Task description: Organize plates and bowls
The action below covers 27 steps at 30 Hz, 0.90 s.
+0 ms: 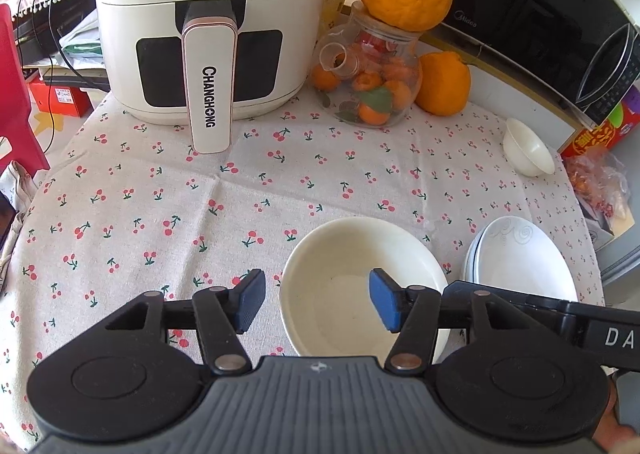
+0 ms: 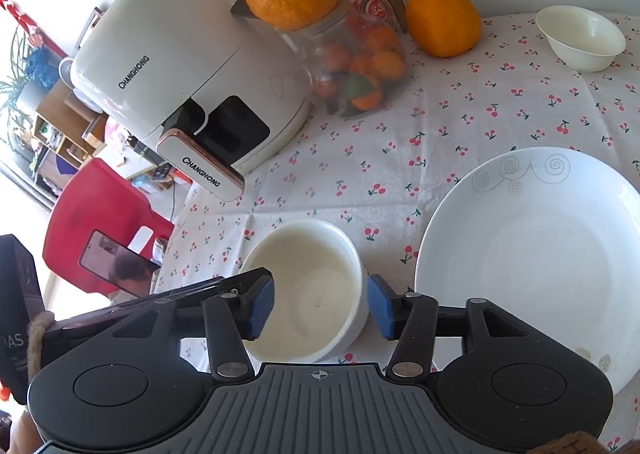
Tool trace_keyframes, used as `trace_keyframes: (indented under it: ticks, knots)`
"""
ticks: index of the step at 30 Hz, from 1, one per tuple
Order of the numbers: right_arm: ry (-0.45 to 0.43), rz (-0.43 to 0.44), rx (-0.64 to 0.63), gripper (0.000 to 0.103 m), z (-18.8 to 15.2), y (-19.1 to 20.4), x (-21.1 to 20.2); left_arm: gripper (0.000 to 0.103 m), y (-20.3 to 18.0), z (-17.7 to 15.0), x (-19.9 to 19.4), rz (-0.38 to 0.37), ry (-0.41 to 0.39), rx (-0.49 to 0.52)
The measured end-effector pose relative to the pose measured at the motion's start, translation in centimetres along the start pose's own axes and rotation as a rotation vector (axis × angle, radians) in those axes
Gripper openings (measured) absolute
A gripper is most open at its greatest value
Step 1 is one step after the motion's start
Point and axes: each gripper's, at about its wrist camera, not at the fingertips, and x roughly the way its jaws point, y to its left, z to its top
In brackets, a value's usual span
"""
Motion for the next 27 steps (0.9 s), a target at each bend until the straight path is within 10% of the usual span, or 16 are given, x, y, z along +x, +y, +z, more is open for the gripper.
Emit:
trace_keyframes:
  ticks: [27]
  knots:
    - [-0.169, -0.066, 0.11, 0.087, 2.4, -6.8, -7.1, 0.097, -4.4, 0.9, -0.5, -0.062, -0.063, -0.027]
